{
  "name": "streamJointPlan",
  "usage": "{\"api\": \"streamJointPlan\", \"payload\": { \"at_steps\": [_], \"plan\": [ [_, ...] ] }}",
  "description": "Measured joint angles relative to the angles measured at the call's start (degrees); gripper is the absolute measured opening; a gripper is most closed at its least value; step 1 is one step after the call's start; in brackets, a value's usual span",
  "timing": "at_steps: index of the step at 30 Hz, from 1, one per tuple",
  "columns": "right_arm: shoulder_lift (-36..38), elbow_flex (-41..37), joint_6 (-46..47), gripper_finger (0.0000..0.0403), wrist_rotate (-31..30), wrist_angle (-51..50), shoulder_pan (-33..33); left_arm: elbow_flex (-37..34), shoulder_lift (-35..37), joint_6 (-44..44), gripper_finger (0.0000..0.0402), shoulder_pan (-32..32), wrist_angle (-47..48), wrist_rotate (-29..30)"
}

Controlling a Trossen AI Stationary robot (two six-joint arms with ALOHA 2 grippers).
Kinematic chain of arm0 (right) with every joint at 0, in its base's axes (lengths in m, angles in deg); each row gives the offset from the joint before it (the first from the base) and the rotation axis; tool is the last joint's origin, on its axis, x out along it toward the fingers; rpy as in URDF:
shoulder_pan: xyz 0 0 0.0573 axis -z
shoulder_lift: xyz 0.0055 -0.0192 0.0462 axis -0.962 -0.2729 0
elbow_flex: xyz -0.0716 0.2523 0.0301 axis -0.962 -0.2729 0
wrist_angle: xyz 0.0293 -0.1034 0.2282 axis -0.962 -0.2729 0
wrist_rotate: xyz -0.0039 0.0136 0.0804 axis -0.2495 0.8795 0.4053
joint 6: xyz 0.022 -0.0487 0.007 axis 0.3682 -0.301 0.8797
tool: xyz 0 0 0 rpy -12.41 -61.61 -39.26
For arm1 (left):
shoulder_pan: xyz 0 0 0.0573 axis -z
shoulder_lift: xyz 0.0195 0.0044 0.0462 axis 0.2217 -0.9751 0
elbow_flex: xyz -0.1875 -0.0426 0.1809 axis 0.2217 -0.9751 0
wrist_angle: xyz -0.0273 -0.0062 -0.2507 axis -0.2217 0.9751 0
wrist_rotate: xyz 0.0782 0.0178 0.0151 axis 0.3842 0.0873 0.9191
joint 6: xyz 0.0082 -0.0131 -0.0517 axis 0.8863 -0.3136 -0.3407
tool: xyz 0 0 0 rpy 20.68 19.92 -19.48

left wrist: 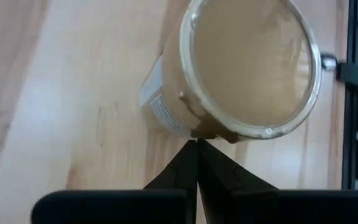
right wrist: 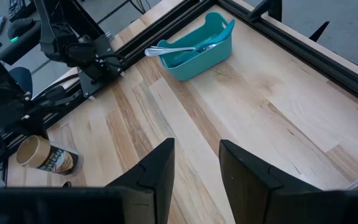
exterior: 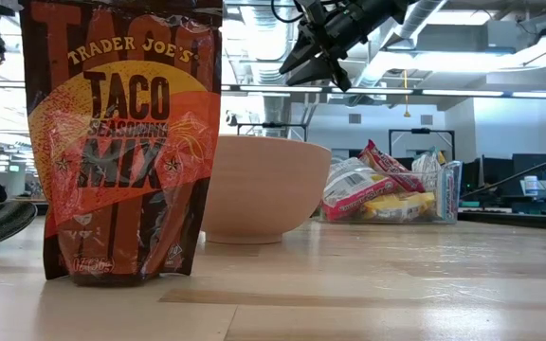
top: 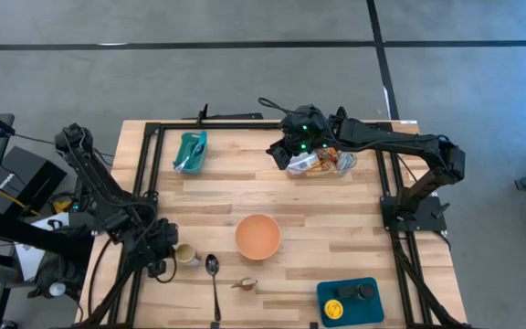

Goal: Pick & Place Food Item
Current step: Put the golden seasoning bottle into the dark blue bin

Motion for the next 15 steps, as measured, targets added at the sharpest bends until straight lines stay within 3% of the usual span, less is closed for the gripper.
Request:
{"api": "streamJointPlan", "payload": {
  "at_steps": [8, 15],
  "plan": [
    [0.0, 0.0, 0.0, 0.012, 0.01, 0.0, 0.0, 0.0, 0.0, 5.98, 0.0, -2.94, -0.47, 1.15],
    [0.0, 0.0, 0.0, 0.012, 0.02, 0.0, 0.0, 0.0, 0.0, 14.02, 0.0, -3.23, -0.33, -8.08]
  ]
}}
